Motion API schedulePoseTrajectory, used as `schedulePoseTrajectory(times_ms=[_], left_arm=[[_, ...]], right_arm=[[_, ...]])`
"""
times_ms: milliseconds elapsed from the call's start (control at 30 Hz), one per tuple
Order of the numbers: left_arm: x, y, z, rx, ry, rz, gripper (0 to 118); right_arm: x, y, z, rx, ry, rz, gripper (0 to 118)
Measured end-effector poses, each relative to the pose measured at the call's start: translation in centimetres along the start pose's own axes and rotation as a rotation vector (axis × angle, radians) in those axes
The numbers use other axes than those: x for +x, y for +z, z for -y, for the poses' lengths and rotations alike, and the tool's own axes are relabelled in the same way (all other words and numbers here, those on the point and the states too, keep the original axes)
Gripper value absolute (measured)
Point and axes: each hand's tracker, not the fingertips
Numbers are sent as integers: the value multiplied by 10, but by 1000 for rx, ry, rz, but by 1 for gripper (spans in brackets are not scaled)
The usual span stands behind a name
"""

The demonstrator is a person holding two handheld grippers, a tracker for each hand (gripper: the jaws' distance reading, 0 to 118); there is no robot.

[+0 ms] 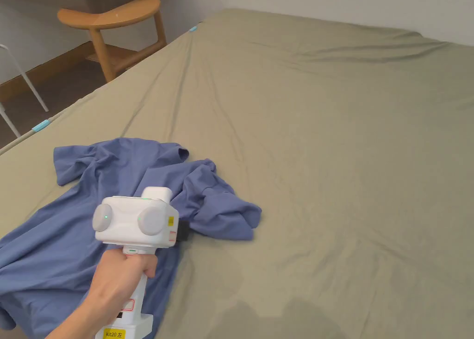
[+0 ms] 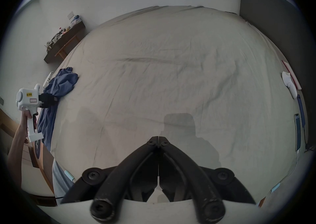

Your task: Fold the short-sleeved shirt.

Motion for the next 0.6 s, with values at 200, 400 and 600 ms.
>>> schedulePoseTrajectory(times_ms=[200, 400, 600], left_arm=[[-38, -3, -25, 25, 95, 168, 4], [80, 122, -26, 134, -31, 331, 4], [255, 167, -22, 140, -209, 605, 4]], right_arm=[[15, 13, -2, 43, -10, -21, 0], [42, 35, 7, 99, -58, -21, 0], [71, 68, 9, 255, -102, 56, 0]])
